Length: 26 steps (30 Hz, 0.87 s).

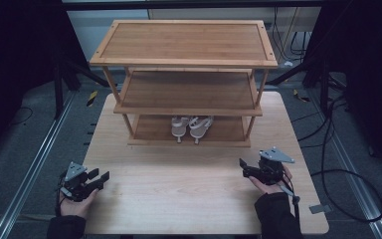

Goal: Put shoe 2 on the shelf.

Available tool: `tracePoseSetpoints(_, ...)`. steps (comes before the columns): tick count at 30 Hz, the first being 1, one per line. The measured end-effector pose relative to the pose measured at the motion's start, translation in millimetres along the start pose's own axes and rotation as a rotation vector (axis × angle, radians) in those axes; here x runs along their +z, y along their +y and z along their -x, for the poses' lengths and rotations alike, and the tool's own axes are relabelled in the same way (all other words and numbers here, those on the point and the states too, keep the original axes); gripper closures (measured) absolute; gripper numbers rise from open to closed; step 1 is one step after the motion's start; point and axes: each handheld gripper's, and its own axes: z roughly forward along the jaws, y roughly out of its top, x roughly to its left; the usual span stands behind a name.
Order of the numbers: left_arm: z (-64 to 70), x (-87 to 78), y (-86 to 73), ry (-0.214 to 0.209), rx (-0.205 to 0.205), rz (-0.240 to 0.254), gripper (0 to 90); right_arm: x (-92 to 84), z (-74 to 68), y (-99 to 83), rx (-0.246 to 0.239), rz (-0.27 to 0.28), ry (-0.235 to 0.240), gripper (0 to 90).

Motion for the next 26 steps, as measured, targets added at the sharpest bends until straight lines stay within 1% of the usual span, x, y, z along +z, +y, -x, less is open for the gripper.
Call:
tracePoseSetpoints(3, -1.4, 0.6, -0.5, -0.002, 0.0, -0.008, 46.9, -8.3, 9.7, -4.6, 0.028, 0.003, -0.016, 15.6)
tracePoseSetpoints(8, -4.1, 2.4, -1.0, 0.002, -0.004, -0.013, 43.4, -16.9, 27.0, -14.8, 0.069, -0.02, -0.046, 14.6)
tracePoseSetpoints(9, -5.2, 3.1, -1.1, 0.006, 0.0, -0.012, 42.8, -17.4, 30.4, -16.8, 0.068, -0.021, -0.058, 14.5)
tracePoseSetpoints(11, -7.0, 5.1, -1.9, 0.006, -0.002, -0.022, 40.9, -18.3, 35.3, -19.3, 0.077, -0.028, -0.068, 14.2)
tracePoseSetpoints(14, -10.9, 8.5, -3.0, 0.014, -0.005, -0.036, 38.4, -17.7, 41.5, -22.4, 0.077, -0.044, -0.078, 12.9)
tracePoseSetpoints(15, -11.4, 8.9, -3.2, 0.018, -0.006, -0.04, 37.5, -17.0, 42.8, -23.0, 0.062, -0.043, -0.081, 12.6)
tracePoseSetpoints(20, -12.6, 10.7, -3.6, 0.02, 0.007, -0.046, 34.5, -16.3, 45.9, -24.4, 0.039, -0.041, -0.099, 11.7)
tracePoseSetpoints(21, -12.3, 11.1, -3.6, 0.021, 0.008, -0.046, 34.1, -16.1, 47.2, -25.0, 0.04, -0.04, -0.101, 11.7)
tracePoseSetpoints(22, -12.1, 11.5, -3.7, 0.021, 0.008, -0.048, 33.9, -16.3, 47.7, -25.4, 0.051, -0.043, -0.102, 11.7)
tracePoseSetpoints(26, -12.1, 11.5, -3.6, 0.022, 0.011, -0.047, 33.6, -15.2, 49.3, -27.0, 0.052, -0.046, -0.106, 11.7)
